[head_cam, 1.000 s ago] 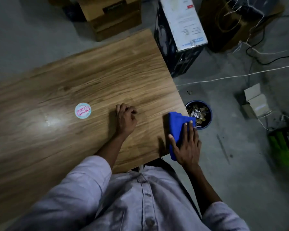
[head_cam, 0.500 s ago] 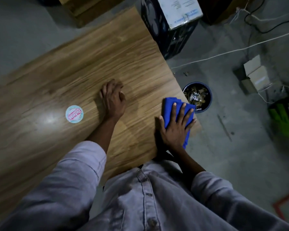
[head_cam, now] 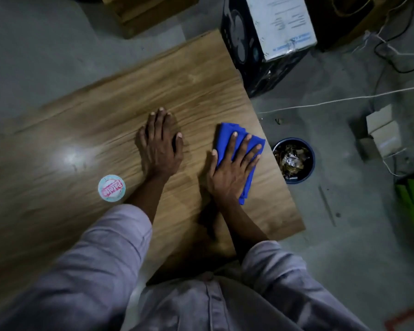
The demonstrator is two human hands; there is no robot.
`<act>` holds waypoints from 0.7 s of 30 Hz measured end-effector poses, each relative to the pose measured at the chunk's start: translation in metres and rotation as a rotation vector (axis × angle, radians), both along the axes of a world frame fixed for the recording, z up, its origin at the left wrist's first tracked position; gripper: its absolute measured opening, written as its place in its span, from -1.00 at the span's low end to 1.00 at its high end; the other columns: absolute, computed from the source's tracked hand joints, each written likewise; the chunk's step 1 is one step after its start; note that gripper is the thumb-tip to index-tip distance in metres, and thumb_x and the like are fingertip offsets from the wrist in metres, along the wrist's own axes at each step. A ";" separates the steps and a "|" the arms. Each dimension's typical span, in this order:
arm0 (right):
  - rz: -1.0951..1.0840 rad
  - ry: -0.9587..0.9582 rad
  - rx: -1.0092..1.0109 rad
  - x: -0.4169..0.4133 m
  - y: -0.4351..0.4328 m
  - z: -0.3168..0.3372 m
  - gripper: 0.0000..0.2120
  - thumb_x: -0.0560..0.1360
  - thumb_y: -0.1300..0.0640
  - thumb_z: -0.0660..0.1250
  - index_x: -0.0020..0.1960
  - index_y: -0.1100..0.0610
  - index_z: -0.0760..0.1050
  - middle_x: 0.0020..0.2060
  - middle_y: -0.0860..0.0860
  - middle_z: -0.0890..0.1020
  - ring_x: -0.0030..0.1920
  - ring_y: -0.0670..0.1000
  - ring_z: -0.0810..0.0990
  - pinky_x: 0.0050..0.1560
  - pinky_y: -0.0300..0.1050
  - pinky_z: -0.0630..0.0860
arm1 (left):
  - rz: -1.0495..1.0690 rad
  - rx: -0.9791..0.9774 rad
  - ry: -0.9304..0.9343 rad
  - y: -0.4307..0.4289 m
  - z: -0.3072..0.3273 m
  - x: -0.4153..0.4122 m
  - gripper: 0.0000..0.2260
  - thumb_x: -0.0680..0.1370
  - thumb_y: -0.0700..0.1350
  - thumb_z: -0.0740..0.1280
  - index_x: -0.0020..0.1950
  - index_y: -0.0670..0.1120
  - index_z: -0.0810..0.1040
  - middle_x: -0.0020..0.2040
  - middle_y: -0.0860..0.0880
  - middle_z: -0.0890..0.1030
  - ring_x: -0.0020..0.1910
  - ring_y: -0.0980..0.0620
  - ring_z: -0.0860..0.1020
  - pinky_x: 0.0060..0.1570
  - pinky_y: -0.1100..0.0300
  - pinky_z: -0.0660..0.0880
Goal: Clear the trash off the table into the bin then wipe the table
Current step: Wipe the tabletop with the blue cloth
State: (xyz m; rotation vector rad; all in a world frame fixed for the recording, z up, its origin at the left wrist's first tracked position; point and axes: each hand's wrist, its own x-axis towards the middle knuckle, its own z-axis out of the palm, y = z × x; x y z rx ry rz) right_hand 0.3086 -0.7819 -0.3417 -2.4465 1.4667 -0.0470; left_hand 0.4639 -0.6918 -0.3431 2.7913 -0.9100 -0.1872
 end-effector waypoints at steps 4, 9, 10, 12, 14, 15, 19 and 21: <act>0.033 -0.026 -0.010 0.050 -0.017 -0.002 -0.33 0.69 -0.19 0.05 0.66 0.14 0.03 0.63 0.26 -0.01 0.61 0.38 -0.15 0.56 0.36 -0.06 | 0.010 0.012 -0.004 -0.003 0.002 0.003 -0.46 0.63 0.12 0.17 0.59 -0.03 0.27 0.63 0.02 0.21 0.61 -0.01 0.13 0.50 -0.11 0.09; 0.067 -0.091 -0.044 0.119 -0.042 -0.009 -0.35 0.68 -0.18 0.09 0.64 0.15 0.11 0.61 0.28 0.07 0.60 0.41 -0.06 0.56 0.35 -0.04 | 0.014 0.055 -0.008 -0.005 0.006 0.005 -0.46 0.62 0.10 0.17 0.59 -0.03 0.26 0.64 0.00 0.18 0.62 -0.01 0.11 0.52 -0.07 0.03; 0.082 -0.096 -0.054 0.131 -0.046 -0.011 -0.35 0.67 -0.18 0.09 0.64 0.15 0.12 0.61 0.28 0.08 0.60 0.41 -0.05 0.56 0.35 -0.04 | 0.009 0.066 -0.014 -0.005 0.006 0.005 -0.46 0.63 0.10 0.16 0.59 -0.03 0.26 0.64 -0.01 0.18 0.62 -0.02 0.11 0.51 -0.07 0.03; 0.125 -0.089 -0.066 0.156 -0.056 -0.013 -0.33 0.67 -0.22 0.07 0.64 0.13 0.12 0.61 0.27 0.10 0.60 0.40 -0.03 0.56 0.33 -0.04 | -0.006 0.084 -0.031 -0.004 0.004 0.007 -0.47 0.64 0.09 0.15 0.59 -0.04 0.27 0.64 -0.02 0.18 0.62 -0.03 0.12 0.51 -0.08 0.05; 0.163 -0.079 -0.051 0.184 -0.068 -0.014 -0.31 0.66 -0.26 0.04 0.64 0.11 0.12 0.61 0.26 0.12 0.60 0.39 0.00 0.57 0.31 -0.05 | -0.002 0.082 -0.038 -0.004 0.003 0.008 -0.47 0.63 0.09 0.18 0.58 -0.04 0.28 0.63 -0.03 0.20 0.61 -0.04 0.14 0.50 -0.08 0.08; 0.179 -0.089 -0.037 0.198 -0.074 -0.014 -0.32 0.65 -0.26 0.04 0.64 0.10 0.13 0.61 0.25 0.13 0.60 0.38 0.02 0.58 0.29 -0.05 | 0.009 0.073 -0.033 -0.005 0.003 0.008 -0.45 0.61 0.10 0.21 0.58 -0.04 0.29 0.63 -0.02 0.21 0.61 -0.03 0.15 0.50 -0.08 0.10; 0.283 -0.246 0.080 0.236 -0.089 -0.007 -0.38 0.60 -0.11 0.11 0.60 0.12 0.26 0.58 0.22 0.26 0.59 0.31 0.15 0.59 0.20 0.02 | 0.009 0.068 -0.043 -0.006 0.003 0.008 -0.44 0.59 0.12 0.21 0.56 -0.06 0.32 0.62 -0.04 0.24 0.60 -0.04 0.18 0.49 -0.10 0.17; 0.378 -0.427 0.269 0.248 -0.086 0.002 -0.48 0.52 0.04 0.24 0.46 0.13 0.48 0.43 0.19 0.49 0.46 0.24 0.42 0.50 0.18 0.31 | -0.007 0.052 -0.051 -0.005 0.002 0.009 -0.43 0.59 0.10 0.21 0.56 -0.09 0.32 0.60 -0.08 0.27 0.59 -0.09 0.22 0.47 -0.12 0.20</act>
